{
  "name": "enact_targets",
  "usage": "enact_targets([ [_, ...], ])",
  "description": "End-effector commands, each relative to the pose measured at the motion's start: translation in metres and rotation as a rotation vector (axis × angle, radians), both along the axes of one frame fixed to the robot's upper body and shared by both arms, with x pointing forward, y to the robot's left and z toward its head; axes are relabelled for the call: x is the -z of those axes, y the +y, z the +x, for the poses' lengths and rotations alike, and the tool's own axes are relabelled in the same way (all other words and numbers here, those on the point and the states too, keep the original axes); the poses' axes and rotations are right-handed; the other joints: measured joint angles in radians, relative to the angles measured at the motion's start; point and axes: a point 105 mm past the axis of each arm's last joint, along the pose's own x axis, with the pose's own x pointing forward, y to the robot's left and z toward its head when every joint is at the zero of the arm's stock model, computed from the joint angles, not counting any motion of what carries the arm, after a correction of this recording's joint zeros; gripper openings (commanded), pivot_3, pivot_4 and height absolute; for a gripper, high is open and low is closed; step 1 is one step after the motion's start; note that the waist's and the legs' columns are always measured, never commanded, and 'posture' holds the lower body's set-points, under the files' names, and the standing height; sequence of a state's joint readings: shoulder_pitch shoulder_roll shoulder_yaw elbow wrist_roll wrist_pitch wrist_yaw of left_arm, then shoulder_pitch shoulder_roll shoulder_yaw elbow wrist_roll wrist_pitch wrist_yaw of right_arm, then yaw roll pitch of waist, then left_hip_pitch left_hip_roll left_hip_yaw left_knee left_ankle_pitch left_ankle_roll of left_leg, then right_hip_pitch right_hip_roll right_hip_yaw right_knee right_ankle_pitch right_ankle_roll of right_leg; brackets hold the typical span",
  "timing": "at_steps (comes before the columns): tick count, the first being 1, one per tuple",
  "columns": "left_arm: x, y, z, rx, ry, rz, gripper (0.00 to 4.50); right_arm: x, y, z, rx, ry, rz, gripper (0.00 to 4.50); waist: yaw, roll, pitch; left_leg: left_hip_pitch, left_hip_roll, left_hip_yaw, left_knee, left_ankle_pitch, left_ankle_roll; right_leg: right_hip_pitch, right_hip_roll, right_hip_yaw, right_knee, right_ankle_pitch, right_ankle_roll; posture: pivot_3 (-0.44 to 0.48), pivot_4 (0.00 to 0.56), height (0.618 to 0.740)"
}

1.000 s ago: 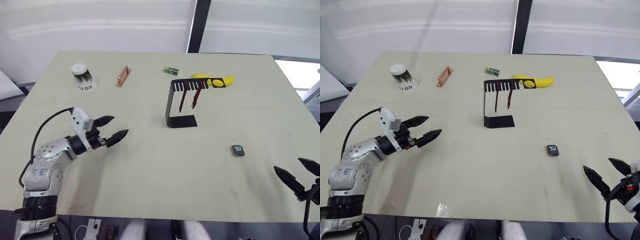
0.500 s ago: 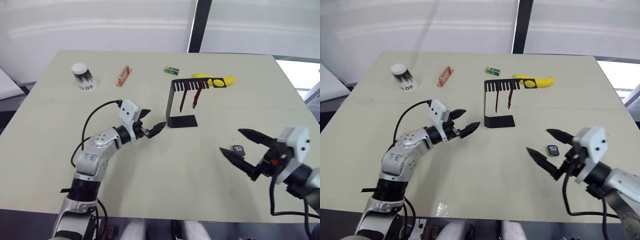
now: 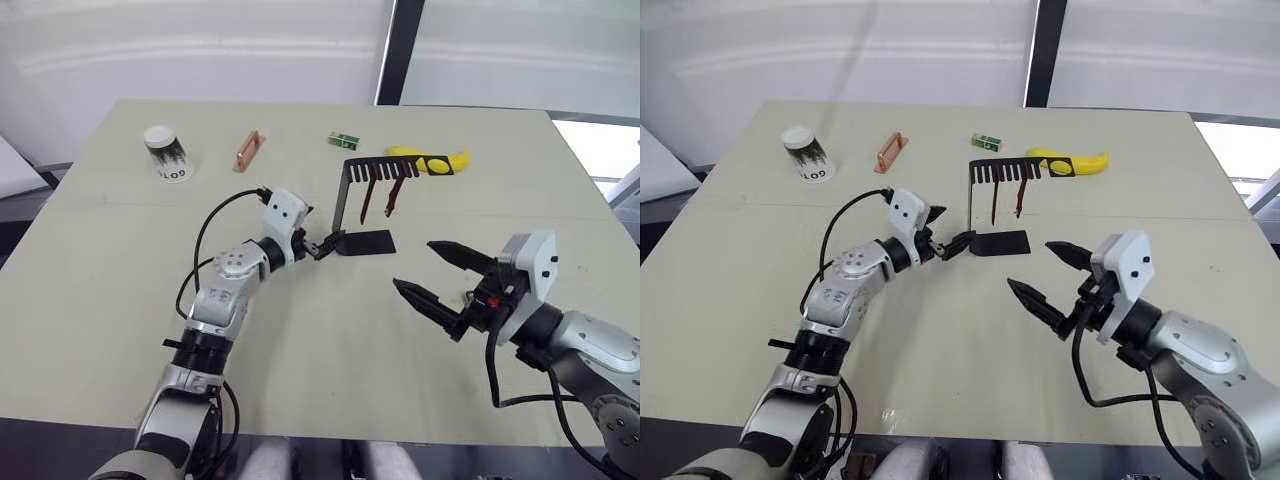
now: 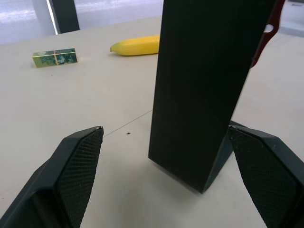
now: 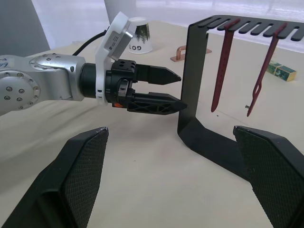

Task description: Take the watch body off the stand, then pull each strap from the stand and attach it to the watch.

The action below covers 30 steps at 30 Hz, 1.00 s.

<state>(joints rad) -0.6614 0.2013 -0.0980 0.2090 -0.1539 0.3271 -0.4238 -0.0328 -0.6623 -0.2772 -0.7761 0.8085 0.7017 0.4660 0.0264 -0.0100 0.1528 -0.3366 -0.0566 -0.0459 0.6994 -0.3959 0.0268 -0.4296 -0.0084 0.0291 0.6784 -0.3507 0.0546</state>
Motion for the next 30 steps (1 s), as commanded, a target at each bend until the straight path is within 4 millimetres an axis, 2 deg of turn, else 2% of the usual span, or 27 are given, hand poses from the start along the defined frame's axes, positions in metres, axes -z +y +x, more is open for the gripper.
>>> enact_targets([
  [1,-0.013,-0.006,0.003,0.001,-0.054,-0.016,4.5,-0.005,0.001,0.001,0.009,-0.036,0.006,4.47,0.0,0.0,0.0,0.0,0.0,0.0,0.0,0.0,0.0,0.0,0.0,0.0,0.0,0.0,0.0,0.0,0.15,0.74],
  [11,-0.015,-0.011,0.008,-0.007,-0.073,-0.024,4.5,0.003,0.006,0.0,0.001,-0.015,0.012,4.47,0.0,0.0,0.0,0.0,0.0,0.0,0.0,0.0,0.0,0.0,0.0,0.0,0.0,0.0,0.0,0.0,0.15,0.74],
  [14,-0.016,-0.011,0.009,-0.02,-0.073,-0.03,3.7,0.003,0.006,0.001,0.003,-0.018,0.011,4.5,0.0,0.0,0.0,0.0,0.0,0.0,0.0,0.0,0.0,0.0,0.0,0.0,0.0,0.0,0.0,0.0,0.15,0.74],
  [16,-0.016,-0.011,0.01,-0.02,-0.07,-0.027,2.8,0.003,0.006,0.003,0.005,-0.019,0.01,4.5,-0.001,0.0,0.0,0.0,0.0,0.0,0.0,0.0,0.0,0.0,0.0,0.0,0.0,0.0,0.0,0.0,0.15,0.74],
  [28,-0.018,-0.013,0.015,-0.025,-0.071,-0.046,2.8,0.009,0.008,0.003,0.007,-0.014,0.003,4.5,0.0,0.0,0.0,0.0,0.0,0.0,0.0,0.0,0.0,0.0,0.0,0.0,0.0,0.0,0.0,0.0,0.15,0.74],
  [29,-0.018,-0.014,0.015,-0.024,-0.073,-0.047,2.26,0.009,0.007,0.003,0.008,-0.014,0.003,4.5,0.0,0.0,0.0,0.0,0.0,0.0,0.0,0.0,0.0,0.0,0.0,0.0,0.0,0.0,0.0,0.0,0.15,0.74],
  [30,-0.018,-0.014,0.015,-0.023,-0.073,-0.048,1.94,0.009,0.007,0.003,0.009,-0.015,0.003,4.5,0.0,0.0,0.0,0.0,0.0,0.0,0.0,0.0,0.0,0.0,0.0,0.0,0.0,0.0,0.0,0.0,0.15,0.74],
])
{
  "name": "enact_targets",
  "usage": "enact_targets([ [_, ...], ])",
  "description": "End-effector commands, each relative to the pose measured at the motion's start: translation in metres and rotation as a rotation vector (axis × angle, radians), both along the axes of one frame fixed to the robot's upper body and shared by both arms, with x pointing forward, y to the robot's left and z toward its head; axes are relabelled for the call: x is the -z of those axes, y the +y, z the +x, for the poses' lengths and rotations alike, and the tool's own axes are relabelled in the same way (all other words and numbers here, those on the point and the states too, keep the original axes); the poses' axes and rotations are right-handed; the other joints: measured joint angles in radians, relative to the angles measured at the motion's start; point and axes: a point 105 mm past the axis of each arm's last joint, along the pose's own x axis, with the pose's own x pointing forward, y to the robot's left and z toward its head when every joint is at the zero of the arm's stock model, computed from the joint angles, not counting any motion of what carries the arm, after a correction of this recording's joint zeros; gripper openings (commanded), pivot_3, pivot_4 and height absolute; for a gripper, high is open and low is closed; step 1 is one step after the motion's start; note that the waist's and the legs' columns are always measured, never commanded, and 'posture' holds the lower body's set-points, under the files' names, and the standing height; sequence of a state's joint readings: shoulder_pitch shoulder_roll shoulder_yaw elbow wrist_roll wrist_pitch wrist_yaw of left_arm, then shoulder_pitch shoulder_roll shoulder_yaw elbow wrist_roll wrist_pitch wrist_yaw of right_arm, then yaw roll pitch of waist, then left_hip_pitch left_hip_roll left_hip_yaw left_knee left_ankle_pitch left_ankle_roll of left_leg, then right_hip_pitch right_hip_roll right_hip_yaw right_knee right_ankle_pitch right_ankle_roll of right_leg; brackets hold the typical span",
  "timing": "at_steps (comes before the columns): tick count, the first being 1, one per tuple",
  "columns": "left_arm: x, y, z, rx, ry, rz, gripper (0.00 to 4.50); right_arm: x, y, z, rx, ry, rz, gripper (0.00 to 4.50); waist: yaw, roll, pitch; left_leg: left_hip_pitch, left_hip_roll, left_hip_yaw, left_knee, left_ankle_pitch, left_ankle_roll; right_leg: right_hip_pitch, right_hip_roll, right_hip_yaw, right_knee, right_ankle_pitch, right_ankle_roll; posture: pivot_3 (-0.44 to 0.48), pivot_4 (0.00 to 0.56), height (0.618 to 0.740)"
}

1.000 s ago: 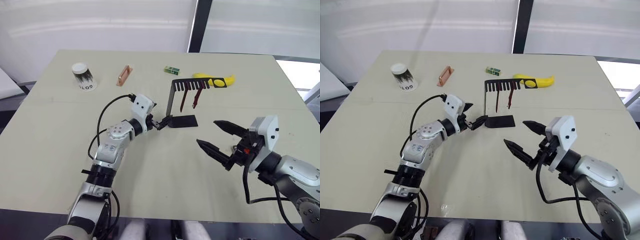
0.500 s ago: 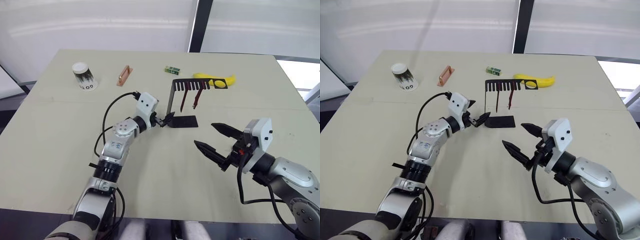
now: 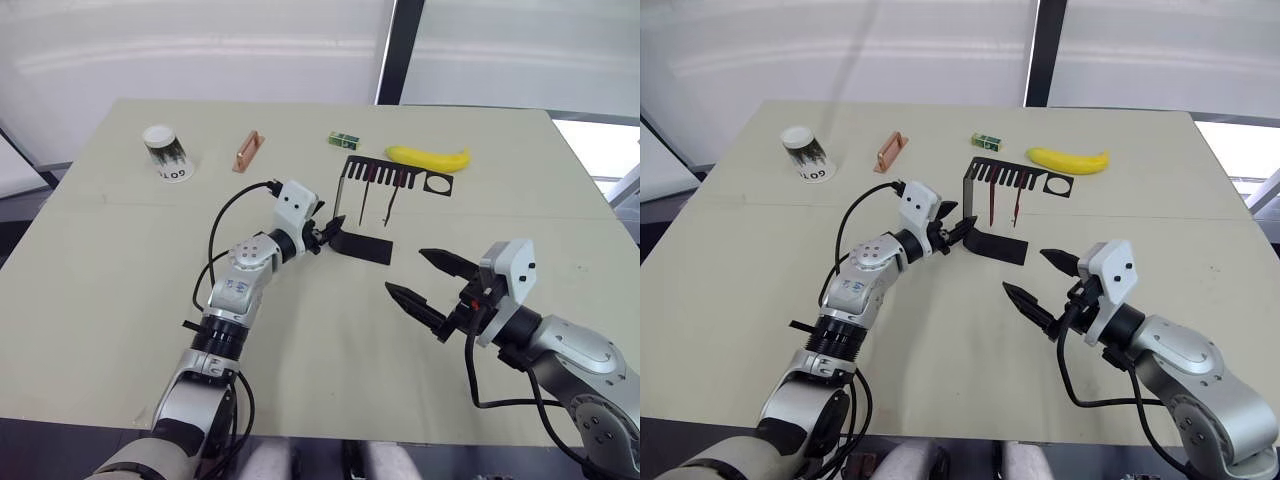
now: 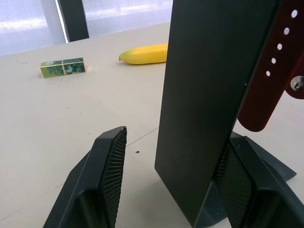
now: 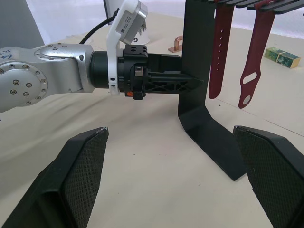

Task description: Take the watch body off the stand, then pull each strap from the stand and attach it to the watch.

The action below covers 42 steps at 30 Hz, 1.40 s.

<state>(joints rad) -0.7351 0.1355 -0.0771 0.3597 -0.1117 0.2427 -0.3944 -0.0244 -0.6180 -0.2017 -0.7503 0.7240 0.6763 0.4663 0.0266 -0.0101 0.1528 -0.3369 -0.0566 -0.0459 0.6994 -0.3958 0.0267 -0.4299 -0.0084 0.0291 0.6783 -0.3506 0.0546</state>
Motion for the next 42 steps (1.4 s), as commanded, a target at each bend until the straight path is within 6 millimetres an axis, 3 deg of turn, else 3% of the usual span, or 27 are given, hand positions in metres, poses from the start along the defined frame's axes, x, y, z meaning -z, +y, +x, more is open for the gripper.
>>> enact_targets([
  [1,-0.017,-0.004,0.0,0.007,-0.06,-0.021,1.46,-0.006,0.001,-0.002,-0.001,-0.041,0.003,4.5,0.0,0.0,0.0,0.0,0.0,0.0,0.0,0.0,0.0,0.0,0.0,0.0,0.0,0.0,0.0,0.0,0.15,0.74],
  [2,-0.016,-0.006,0.0,0.013,-0.056,-0.018,1.04,-0.006,0.001,-0.002,-0.001,-0.041,0.003,4.5,-0.001,0.0,0.0,0.0,0.0,0.0,0.0,0.0,0.0,0.0,0.0,0.0,0.0,0.0,0.0,0.0,0.15,0.74],
  [17,-0.02,-0.016,0.003,0.047,-0.065,-0.024,1.04,-0.005,0.001,0.0,0.007,-0.035,0.001,4.5,0.0,0.0,0.0,0.0,0.0,0.0,0.0,0.0,0.0,0.0,0.0,0.0,0.0,0.0,0.0,0.0,0.15,0.74],
  [20,-0.021,-0.018,0.003,0.05,-0.07,-0.028,0.17,-0.005,0.0,0.0,0.011,-0.036,0.0,4.5,0.0,0.0,0.0,0.0,0.0,0.0,0.0,0.0,0.0,0.0,0.0,0.0,0.0,0.0,0.0,0.0,0.15,0.74],
  [21,-0.021,-0.019,0.003,0.054,-0.071,-0.032,0.07,-0.004,0.0,0.0,0.013,-0.036,0.0,4.5,0.0,0.0,0.0,0.0,0.0,0.0,0.0,0.0,0.0,0.0,0.0,0.0,0.0,0.0,0.0,0.0,0.15,0.74],
  [35,-0.032,-0.017,0.002,-0.014,-0.114,-0.043,0.07,-0.006,0.001,0.002,0.049,-0.051,-0.004,4.5,-0.001,0.0,0.0,-0.001,0.0,0.0,0.0,0.0,0.0,-0.001,0.0,0.0,0.0,0.0,0.0,0.0,0.15,0.74],
  [42,-0.032,-0.013,-0.003,-0.157,-0.121,-0.061,0.07,-0.013,0.012,0.021,0.221,-0.06,0.03,4.5,-0.001,0.0,0.0,-0.002,0.0,0.0,0.0,0.0,-0.001,-0.004,0.0,0.001,0.001,0.0,0.0,0.0,0.15,0.74],
])
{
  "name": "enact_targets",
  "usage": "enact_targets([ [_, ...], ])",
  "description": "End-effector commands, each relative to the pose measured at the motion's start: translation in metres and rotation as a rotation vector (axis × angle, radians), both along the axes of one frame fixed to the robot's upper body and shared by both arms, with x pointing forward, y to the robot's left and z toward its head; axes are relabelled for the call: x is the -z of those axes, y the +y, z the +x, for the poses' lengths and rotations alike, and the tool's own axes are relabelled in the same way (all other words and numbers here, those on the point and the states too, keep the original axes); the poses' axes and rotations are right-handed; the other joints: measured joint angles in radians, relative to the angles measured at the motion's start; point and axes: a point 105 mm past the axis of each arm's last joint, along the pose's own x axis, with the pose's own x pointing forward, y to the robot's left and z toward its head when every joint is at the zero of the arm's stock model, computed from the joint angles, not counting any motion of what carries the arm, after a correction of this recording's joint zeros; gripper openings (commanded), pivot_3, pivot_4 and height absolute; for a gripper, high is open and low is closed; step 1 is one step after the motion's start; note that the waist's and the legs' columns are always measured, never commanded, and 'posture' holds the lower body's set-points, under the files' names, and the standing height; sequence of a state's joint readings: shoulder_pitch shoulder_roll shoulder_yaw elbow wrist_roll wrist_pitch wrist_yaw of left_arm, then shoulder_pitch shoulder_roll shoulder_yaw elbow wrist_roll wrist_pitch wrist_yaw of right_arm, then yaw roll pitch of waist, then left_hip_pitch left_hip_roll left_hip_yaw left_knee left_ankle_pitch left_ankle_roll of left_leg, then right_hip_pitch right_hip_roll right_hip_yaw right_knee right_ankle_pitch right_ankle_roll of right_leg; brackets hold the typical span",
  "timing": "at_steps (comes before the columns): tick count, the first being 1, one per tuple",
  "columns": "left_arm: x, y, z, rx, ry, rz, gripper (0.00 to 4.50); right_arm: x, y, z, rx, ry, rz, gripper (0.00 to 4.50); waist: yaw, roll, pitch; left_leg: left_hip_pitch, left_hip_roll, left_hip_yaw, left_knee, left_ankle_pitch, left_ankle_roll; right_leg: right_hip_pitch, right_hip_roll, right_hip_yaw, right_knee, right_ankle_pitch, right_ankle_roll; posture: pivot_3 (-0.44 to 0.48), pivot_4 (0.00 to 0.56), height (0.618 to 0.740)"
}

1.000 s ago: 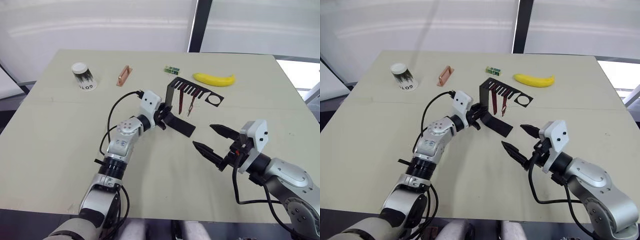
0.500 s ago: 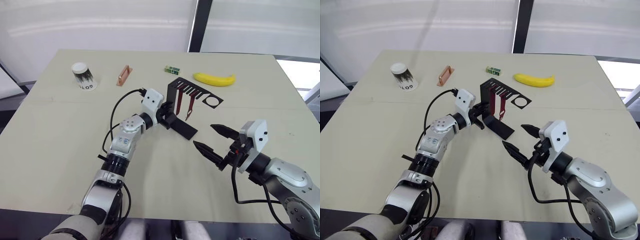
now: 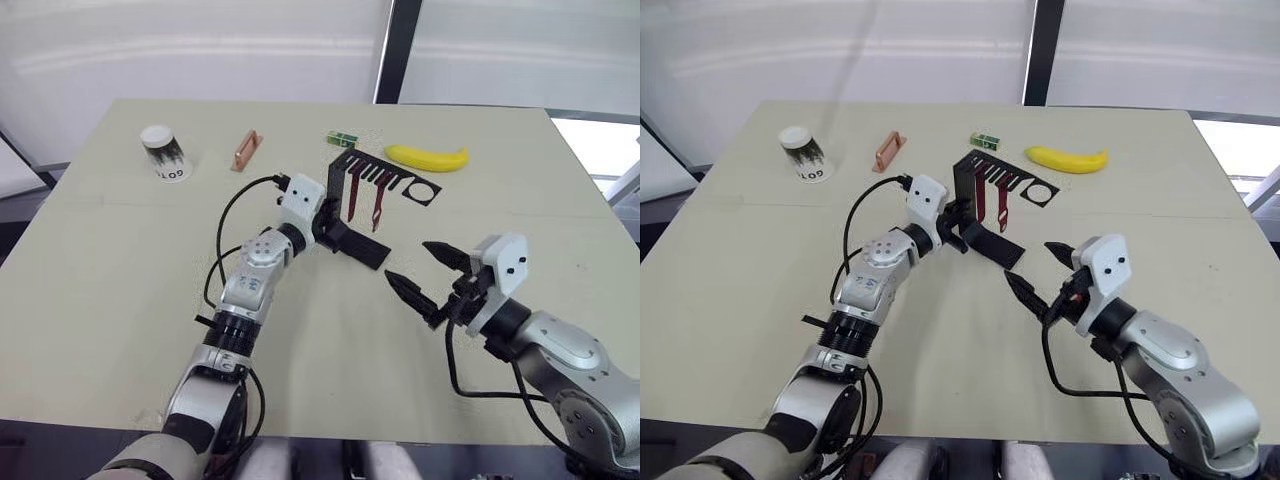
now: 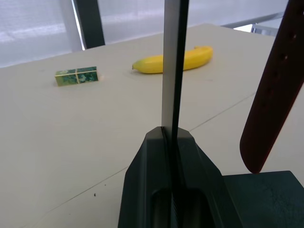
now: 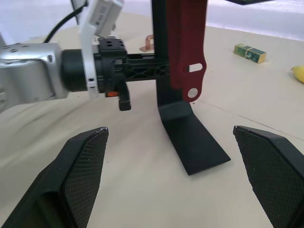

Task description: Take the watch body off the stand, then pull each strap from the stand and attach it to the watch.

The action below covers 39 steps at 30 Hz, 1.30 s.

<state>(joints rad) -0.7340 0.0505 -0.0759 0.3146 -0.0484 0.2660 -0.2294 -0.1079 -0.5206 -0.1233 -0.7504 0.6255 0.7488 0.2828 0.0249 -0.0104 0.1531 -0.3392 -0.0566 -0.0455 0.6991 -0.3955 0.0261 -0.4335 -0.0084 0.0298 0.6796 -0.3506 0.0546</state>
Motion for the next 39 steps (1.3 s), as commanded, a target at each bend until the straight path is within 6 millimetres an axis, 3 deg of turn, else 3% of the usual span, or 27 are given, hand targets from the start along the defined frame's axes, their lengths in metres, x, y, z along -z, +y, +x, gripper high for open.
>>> enact_targets([
  [1,-0.023,-0.002,-0.007,-0.037,-0.089,-0.024,0.07,-0.014,0.007,0.002,0.075,-0.052,0.016,4.5,0.0,0.0,0.0,-0.001,0.0,0.0,0.0,0.0,0.0,-0.001,0.0,0.0,0.0,0.0,0.0,0.0,0.15,0.74],
  [6,-0.012,-0.001,-0.007,-0.093,-0.023,-0.057,0.07,-0.025,0.018,0.021,0.202,-0.036,0.11,4.5,-0.002,0.0,-0.001,-0.013,0.0,0.0,0.007,0.001,-0.001,-0.014,0.0,0.0,0.006,0.0,0.0,0.0,0.15,0.74],
  [17,-0.01,-0.004,-0.007,-0.109,-0.003,-0.068,0.07,-0.029,0.042,0.051,0.287,-0.014,0.092,4.5,-0.006,0.001,-0.001,-0.013,-0.001,0.0,0.007,0.001,-0.001,-0.015,0.0,-0.001,0.008,0.0,0.0,0.0,0.15,0.74],
  [27,-0.011,-0.006,-0.006,-0.113,-0.005,-0.06,0.07,-0.037,0.05,0.075,0.319,-0.063,0.07,4.5,-0.027,0.001,-0.001,-0.013,-0.001,-0.001,0.008,0.001,-0.001,-0.015,-0.001,-0.002,0.009,0.0,0.0,0.0,0.15,0.74],
  [32,-0.012,-0.004,-0.005,-0.122,-0.013,-0.057,0.0,-0.037,0.049,0.08,0.329,-0.079,0.048,2.21,-0.029,0.001,-0.001,-0.013,-0.001,-0.001,0.008,0.001,-0.001,-0.015,-0.001,-0.002,0.009,0.0,0.0,0.0,0.15,0.74],
  [39,-0.01,-0.005,-0.005,-0.119,-0.001,-0.059,0.0,-0.039,0.056,0.081,0.3,-0.086,0.054,2.21,-0.029,0.001,-0.001,-0.013,-0.001,-0.001,0.008,0.001,-0.001,-0.015,-0.001,-0.002,0.01,0.0,0.0,0.0,0.15,0.74],
])
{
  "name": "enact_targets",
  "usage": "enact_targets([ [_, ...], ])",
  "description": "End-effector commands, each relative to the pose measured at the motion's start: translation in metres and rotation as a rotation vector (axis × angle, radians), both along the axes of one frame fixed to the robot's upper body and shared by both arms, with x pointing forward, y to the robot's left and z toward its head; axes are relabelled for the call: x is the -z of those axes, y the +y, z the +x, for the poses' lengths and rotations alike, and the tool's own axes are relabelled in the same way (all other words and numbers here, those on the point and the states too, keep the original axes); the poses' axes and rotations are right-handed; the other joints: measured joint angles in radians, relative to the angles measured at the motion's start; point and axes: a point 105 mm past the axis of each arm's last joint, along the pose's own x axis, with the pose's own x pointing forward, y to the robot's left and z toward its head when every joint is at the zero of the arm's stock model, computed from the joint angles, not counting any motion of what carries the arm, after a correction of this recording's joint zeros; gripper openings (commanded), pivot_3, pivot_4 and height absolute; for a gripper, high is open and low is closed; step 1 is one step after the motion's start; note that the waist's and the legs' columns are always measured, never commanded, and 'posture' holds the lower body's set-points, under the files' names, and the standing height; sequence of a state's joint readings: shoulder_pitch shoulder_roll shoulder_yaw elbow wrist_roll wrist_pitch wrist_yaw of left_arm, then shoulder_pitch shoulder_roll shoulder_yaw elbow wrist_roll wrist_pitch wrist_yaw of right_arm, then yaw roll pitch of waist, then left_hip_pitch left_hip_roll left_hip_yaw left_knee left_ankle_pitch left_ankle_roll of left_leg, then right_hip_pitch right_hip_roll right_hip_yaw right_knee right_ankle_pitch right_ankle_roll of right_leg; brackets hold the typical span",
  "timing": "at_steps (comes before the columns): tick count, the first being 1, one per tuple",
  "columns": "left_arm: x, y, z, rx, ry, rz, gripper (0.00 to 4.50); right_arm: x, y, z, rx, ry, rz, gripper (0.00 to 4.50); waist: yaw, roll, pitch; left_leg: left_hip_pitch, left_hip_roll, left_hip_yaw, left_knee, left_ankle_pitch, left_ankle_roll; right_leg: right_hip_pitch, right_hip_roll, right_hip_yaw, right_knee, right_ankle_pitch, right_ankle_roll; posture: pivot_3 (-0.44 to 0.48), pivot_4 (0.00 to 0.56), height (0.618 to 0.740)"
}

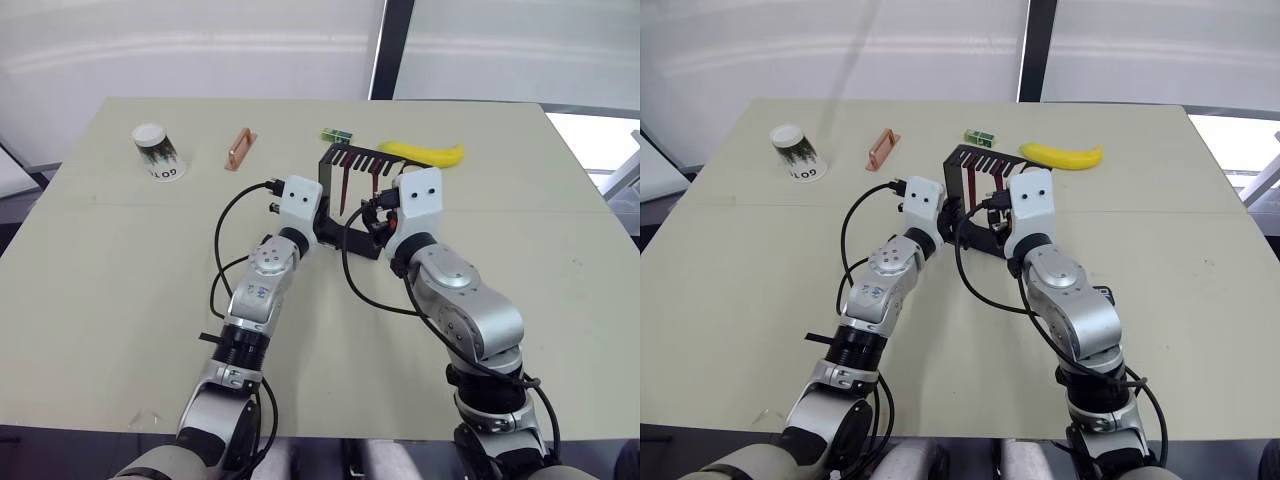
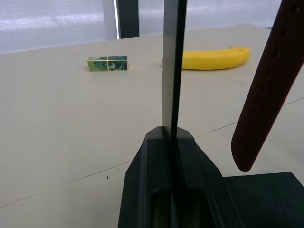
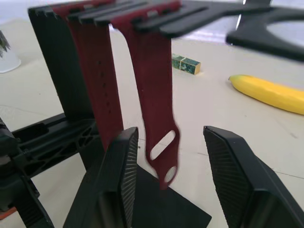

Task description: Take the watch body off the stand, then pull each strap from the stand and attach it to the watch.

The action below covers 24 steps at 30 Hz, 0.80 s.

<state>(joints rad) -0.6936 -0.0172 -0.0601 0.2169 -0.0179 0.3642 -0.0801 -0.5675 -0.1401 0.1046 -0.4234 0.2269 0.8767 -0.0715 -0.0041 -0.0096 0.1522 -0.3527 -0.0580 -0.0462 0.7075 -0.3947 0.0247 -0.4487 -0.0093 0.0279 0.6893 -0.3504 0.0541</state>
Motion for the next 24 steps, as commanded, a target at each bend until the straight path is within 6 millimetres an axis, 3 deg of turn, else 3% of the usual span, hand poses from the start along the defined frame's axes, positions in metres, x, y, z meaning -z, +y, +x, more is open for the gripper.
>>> enact_targets([
  [1,-0.01,-0.007,-0.003,0.019,-0.037,-0.007,0.0,-0.014,0.006,-0.002,-0.025,-0.06,0.013,2.21,0.0,0.0,0.0,0.0,0.0,0.0,0.0,0.0,0.0,0.0,0.0,0.0,0.0,0.0,0.0,0.0,0.15,0.74],
  [6,-0.011,-0.009,-0.003,0.026,-0.04,-0.005,0.0,-0.015,0.007,0.001,-0.01,-0.068,0.012,2.21,0.0,0.0,0.0,0.0,0.0,0.0,0.0,0.0,0.0,0.0,0.0,0.0,0.0,0.0,0.0,0.0,0.15,0.74],
  [9,-0.011,-0.009,-0.004,0.026,-0.042,-0.003,0.0,-0.013,0.007,0.001,-0.011,-0.069,0.012,1.35,0.0,0.0,0.0,0.0,0.0,0.0,0.0,0.0,0.0,0.0,0.0,0.0,0.0,0.0,0.0,0.0,0.15,0.74],
  [11,-0.011,-0.009,-0.004,0.026,-0.043,-0.001,0.0,-0.014,0.008,0.001,-0.015,-0.076,0.006,0.32,0.0,0.0,0.0,0.0,0.0,0.0,0.0,0.0,0.0,0.0,0.0,0.0,0.0,0.0,0.0,0.0,0.15,0.74],
  [12,-0.011,-0.009,-0.004,0.026,-0.044,0.0,0.0,-0.014,0.009,0.0,-0.017,-0.082,0.0,0.07,0.0,0.0,0.0,0.0,0.0,0.0,0.0,0.0,0.0,0.0,0.0,0.0,0.0,0.0,0.0,0.0,0.15,0.74],
  [24,-0.01,-0.008,-0.004,0.026,-0.043,0.006,0.0,-0.02,0.01,-0.01,-0.042,-0.148,-0.064,0.07,0.0,0.0,0.0,0.0,0.0,0.0,0.0,0.0,0.0,0.0,0.0,0.0,0.0,0.0,0.0,0.0,0.15,0.74],
])
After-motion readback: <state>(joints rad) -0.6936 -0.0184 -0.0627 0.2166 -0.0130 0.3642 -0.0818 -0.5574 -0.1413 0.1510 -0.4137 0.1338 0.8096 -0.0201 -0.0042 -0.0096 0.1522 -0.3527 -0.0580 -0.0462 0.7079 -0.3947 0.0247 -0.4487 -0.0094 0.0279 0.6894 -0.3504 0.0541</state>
